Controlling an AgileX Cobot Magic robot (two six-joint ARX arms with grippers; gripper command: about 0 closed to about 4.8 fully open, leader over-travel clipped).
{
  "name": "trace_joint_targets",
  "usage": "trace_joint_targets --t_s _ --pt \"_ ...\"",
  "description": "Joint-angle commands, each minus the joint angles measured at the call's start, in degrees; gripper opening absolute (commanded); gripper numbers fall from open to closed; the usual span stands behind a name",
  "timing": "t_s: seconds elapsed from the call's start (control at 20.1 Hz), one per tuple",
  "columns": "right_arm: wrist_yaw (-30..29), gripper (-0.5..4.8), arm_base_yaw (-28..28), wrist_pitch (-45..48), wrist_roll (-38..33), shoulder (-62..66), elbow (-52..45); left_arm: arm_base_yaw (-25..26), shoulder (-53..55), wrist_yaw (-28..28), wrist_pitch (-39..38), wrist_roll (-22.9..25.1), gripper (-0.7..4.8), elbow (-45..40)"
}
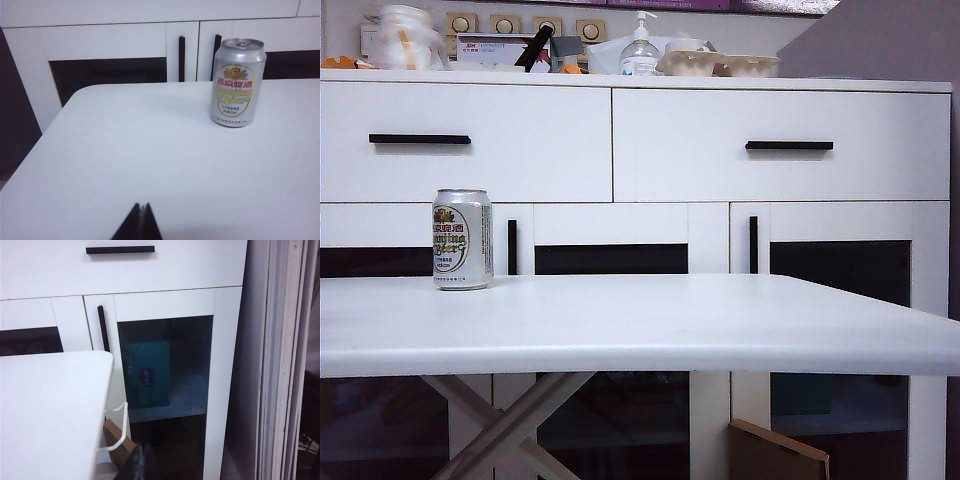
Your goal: Pick up a can of beer from the white table, open the left drawer, place the beer inside the drawer, and finally close the drawer.
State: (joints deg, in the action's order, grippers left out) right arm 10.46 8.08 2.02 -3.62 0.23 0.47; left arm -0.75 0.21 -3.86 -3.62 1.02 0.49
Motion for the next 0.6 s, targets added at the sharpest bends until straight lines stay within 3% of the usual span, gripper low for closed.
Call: trace_joint_targets --t_s 0.05,0.4,0.6 --pt "-0.1 -0.01 0.1 1.3 -0.3 -0.1 0.4 0.0 0.0 0.2 1.2 0.0 -0.06 0.1" --pt "-0.3 -0.01 0.1 0.9 -0.3 -0.1 3.2 0.0 0.0 0.2 2.6 0.0 -0.06 0.9" --pt "-0.3 -0.01 0.1 -0.5 -0.3 0.0 9.3 0.0 0.1 -0.1 1.9 -3.1 -0.06 5.3"
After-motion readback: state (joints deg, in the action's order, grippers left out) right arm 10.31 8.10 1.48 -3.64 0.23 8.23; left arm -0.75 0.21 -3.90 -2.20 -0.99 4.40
